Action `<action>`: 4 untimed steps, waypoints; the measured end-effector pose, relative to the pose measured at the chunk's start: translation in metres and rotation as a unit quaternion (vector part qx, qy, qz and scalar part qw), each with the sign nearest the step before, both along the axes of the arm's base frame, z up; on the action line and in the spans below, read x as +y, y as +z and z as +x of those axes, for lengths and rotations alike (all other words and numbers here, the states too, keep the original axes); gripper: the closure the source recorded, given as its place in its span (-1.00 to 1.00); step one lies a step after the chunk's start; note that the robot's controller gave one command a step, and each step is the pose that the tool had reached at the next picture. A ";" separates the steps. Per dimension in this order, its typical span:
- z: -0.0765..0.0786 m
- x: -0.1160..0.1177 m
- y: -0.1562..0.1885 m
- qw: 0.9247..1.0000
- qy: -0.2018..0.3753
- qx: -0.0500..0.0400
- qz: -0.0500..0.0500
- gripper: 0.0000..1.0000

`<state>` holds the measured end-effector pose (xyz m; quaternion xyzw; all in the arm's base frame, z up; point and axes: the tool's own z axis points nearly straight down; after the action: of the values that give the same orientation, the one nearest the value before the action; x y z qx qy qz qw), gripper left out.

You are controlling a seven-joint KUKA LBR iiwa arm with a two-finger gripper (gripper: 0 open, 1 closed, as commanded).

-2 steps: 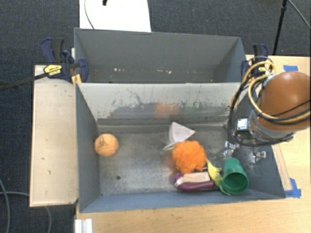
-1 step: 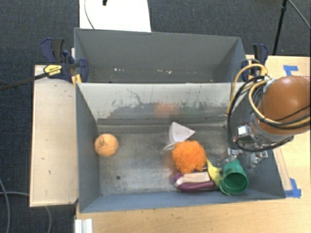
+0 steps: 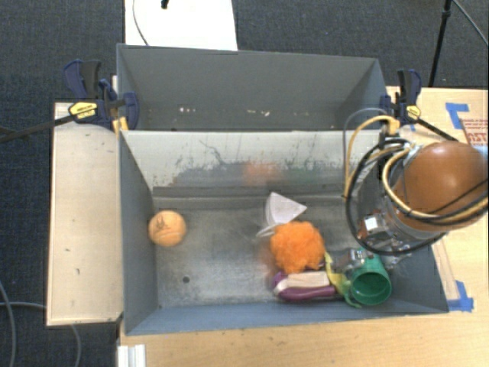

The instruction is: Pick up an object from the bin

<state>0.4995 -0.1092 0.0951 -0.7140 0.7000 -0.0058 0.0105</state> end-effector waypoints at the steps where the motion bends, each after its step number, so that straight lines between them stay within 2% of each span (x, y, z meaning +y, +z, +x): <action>1: 0.003 0.024 0.001 1.000 -0.024 0.002 -0.007 -1.00; 2: -0.010 0.004 -0.001 0.997 -0.074 -0.012 0.005 1.00; 3: -0.010 0.004 -0.001 0.997 -0.074 -0.012 0.005 1.00; 4: 0.021 0.017 0.086 0.996 -0.087 0.012 -0.001 1.00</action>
Offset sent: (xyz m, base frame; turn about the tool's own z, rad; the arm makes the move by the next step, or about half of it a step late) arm -0.0238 -0.0045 -0.0137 0.1551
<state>0.5210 -0.0921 0.1815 -0.6506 0.7594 0.0008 0.0006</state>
